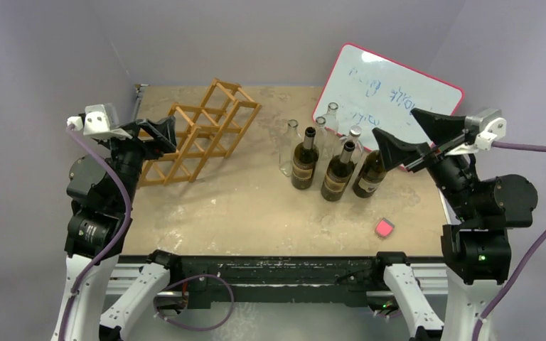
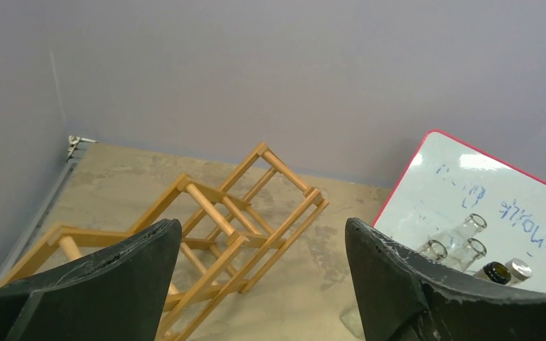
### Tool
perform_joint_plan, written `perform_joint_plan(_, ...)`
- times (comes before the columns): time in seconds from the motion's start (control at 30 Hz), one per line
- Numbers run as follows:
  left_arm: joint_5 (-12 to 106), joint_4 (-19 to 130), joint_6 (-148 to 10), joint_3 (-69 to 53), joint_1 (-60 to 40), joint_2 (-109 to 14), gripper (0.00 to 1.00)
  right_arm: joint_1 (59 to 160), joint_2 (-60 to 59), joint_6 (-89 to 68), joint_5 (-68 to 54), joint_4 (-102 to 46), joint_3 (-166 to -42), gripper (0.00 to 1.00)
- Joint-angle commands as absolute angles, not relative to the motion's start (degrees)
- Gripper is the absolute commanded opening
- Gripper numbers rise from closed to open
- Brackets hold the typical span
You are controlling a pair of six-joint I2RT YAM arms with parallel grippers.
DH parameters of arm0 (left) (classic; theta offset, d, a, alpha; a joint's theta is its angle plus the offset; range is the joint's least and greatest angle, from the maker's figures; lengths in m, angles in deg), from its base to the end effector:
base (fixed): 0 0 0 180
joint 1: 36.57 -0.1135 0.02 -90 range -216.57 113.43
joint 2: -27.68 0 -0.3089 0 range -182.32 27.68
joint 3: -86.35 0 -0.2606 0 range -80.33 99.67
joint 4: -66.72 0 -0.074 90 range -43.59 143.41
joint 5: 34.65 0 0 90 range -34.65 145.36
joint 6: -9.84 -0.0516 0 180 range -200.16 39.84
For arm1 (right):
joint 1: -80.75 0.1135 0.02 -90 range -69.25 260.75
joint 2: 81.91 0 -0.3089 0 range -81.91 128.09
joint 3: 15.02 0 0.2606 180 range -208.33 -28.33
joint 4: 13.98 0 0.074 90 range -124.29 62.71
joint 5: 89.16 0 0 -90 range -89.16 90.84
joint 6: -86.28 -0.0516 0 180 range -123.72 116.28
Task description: Put the wine bottle on the wine rack
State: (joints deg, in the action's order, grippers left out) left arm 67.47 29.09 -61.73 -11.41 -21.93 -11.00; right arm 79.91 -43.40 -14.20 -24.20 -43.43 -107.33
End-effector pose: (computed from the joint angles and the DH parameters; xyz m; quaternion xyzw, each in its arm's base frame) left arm 0.0913 -0.0126 0.4990 -0.1004 0.6629 -0.1424 0.7282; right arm 0.0425 0.0212 0.5659 -0.1291 0.5446 0.1860 0.8076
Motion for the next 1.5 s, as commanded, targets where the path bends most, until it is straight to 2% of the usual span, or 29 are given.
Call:
perform_joint_plan(0.0, 62.3, 38.7, -60.4, -13.9, -22.7, -11.5, 0.86, 78.9, -41.3, -11.9, -38.9, -38.1, -107.6, 0.96)
perform_joint_plan(0.37, 58.1, 46.3, -56.1, -18.8, -23.0, -12.9, 0.89, 78.5, -35.6, -13.7, -57.4, -35.0, -106.6, 0.97)
perform_joint_plan(0.5, 54.7, 47.6, -55.6, -18.8, -23.1, -13.8, 0.90, 78.5, -33.6, -13.0, -56.1, -37.0, -105.9, 0.95)
perform_joint_plan(0.6, 53.6, 48.3, -55.6, -18.8, -23.1, -14.3, 0.90, 79.4, -31.6, -11.4, -52.2, -40.2, -105.9, 0.93)
perform_joint_plan(0.93, 49.1, 48.8, -54.4, -18.0, -23.1, -17.2, 0.90, 85.3, -28.8, -8.5, -27.1, -49.1, -104.8, 0.84)
perform_joint_plan(1.17, 49.2, 49.3, -54.0, -19.0, -23.1, -17.2, 0.90, 98.6, -23.5, -9.8, -11.9, -48.5, -104.8, 0.80)
perform_joint_plan(1.33, 49.2, 49.3, -54.1, -19.2, -23.1, -17.4, 0.90, 105.2, -18.4, -11.6, -4.4, -45.7, -106.2, 0.77)
perform_joint_plan(1.47, 49.7, 49.5, -54.0, -19.9, -22.5, -16.7, 0.85, 109.9, -14.5, -10.7, -1.5, -45.7, -107.2, 0.78)
